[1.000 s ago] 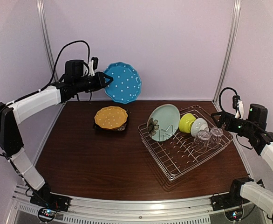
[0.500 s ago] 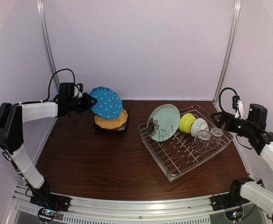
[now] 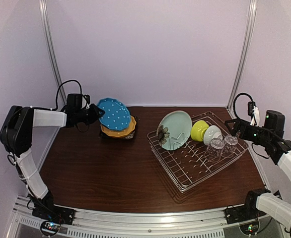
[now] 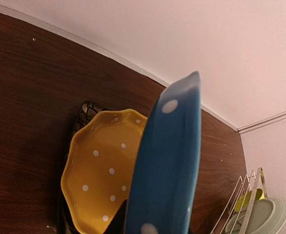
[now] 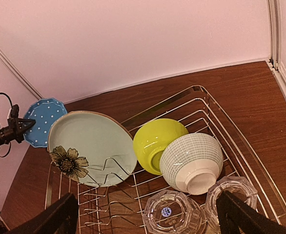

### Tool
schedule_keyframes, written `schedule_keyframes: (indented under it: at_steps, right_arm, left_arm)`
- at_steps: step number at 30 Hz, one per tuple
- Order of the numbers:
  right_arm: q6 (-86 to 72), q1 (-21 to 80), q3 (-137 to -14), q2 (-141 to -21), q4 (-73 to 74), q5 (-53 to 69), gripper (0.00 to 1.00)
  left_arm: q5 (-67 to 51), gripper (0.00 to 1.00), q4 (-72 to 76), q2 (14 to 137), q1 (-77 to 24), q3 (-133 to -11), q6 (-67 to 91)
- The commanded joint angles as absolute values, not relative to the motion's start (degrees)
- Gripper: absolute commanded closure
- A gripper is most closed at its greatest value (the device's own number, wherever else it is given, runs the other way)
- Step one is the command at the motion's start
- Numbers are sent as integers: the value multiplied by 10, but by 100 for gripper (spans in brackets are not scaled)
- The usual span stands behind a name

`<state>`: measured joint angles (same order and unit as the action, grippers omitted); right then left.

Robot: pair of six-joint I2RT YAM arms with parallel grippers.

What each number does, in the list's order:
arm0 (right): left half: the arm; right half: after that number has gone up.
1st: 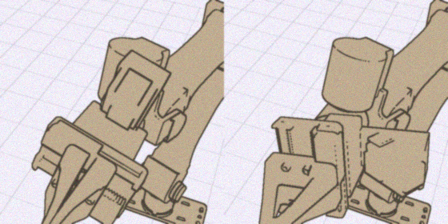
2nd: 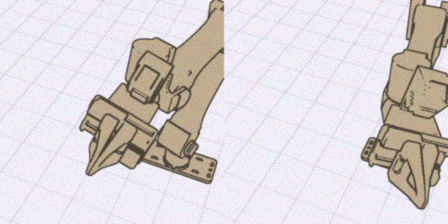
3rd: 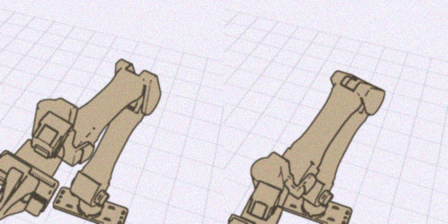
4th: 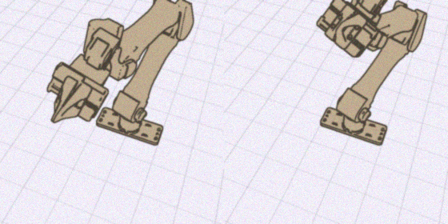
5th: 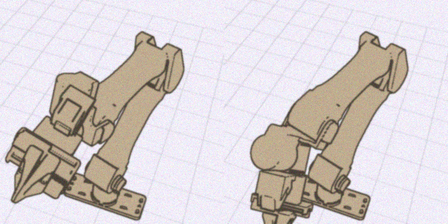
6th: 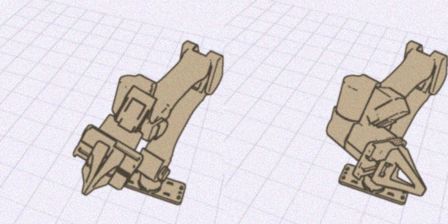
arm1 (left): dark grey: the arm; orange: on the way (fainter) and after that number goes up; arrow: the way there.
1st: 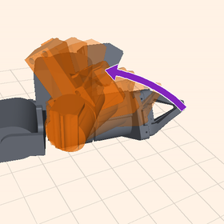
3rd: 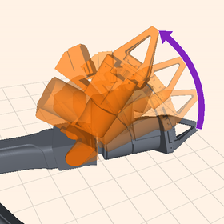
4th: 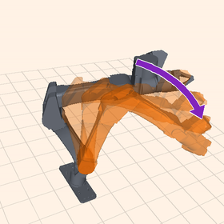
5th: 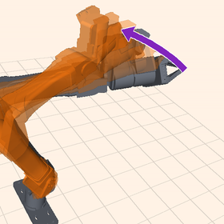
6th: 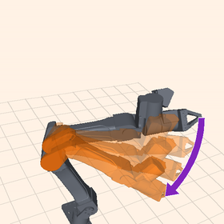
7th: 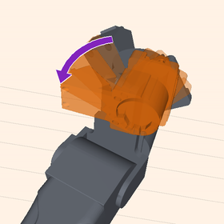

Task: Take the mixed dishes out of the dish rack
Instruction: Place the plate on the plate.

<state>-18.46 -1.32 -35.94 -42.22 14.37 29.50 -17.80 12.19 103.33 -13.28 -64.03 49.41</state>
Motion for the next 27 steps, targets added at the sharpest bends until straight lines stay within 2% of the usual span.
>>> schedule_keyframes:
  at_steps: [1, 27]
  right_arm:
    - [-188, -14, -365, -418, 150, 283, 0]
    - [-185, -15, -363, -417, 153, 280, 0]
  left_arm:
    - [-199, 100, 236, 1034, -126, -655, 506]
    - [-194, 100, 237, 1077, -124, -655, 507]
